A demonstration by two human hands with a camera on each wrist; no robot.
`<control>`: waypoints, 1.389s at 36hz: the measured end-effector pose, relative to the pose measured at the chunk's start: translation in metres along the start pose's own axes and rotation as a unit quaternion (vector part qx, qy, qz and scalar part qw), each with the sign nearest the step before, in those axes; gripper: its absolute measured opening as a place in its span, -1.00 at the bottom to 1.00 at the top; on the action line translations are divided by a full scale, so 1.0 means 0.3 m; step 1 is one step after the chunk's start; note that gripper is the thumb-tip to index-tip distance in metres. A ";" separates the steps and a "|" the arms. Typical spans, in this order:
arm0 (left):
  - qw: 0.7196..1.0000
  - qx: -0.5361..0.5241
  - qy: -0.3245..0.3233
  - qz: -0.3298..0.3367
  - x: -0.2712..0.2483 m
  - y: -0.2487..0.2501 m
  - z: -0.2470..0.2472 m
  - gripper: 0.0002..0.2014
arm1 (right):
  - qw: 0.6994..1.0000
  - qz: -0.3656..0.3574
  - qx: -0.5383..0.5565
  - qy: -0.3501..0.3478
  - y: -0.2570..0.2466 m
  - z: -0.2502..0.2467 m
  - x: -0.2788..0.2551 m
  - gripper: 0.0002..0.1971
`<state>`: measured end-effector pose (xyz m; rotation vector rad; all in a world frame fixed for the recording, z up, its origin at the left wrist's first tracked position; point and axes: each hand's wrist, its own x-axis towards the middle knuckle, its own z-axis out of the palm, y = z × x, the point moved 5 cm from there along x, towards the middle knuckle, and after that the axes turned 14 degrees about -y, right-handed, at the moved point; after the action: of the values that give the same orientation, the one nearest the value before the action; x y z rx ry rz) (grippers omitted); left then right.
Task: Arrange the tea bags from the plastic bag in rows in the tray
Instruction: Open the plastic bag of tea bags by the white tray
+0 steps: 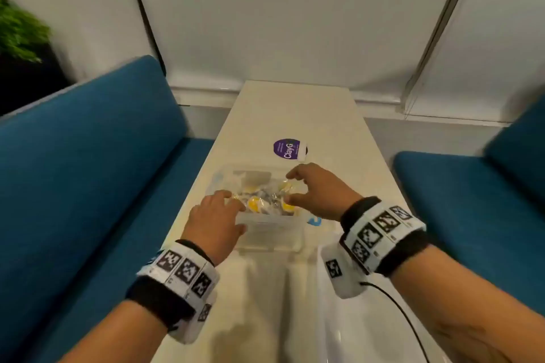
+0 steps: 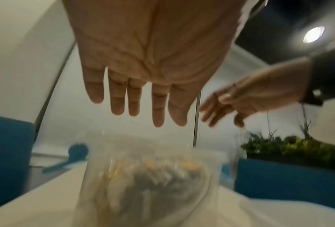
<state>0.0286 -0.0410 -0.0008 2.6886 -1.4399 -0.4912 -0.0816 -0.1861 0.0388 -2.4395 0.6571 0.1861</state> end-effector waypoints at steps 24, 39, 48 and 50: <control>0.998 0.061 -0.001 -0.027 0.139 -0.013 0.108 -0.63 | 0.980 0.056 -0.166 0.094 0.009 0.046 0.209 -0.76; 0.550 -0.831 -0.071 0.052 -0.133 -0.086 -0.007 -0.09 | 0.898 -0.247 -0.021 0.363 -0.247 -0.065 -0.338 -0.85; 0.558 -0.819 -0.102 0.086 -0.298 -0.200 0.060 -0.18 | 0.910 -0.316 -0.189 0.192 -0.304 0.247 -0.381 -0.81; 0.557 -0.822 -0.094 0.079 -0.311 -0.212 0.083 -0.26 | 0.906 -0.309 -0.244 0.157 -0.308 0.304 -0.376 -0.74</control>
<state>0.0240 0.0739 -0.0132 0.9156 -0.4464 -1.2279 -0.1317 -0.0218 0.0439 -3.0596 -0.0931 -0.3478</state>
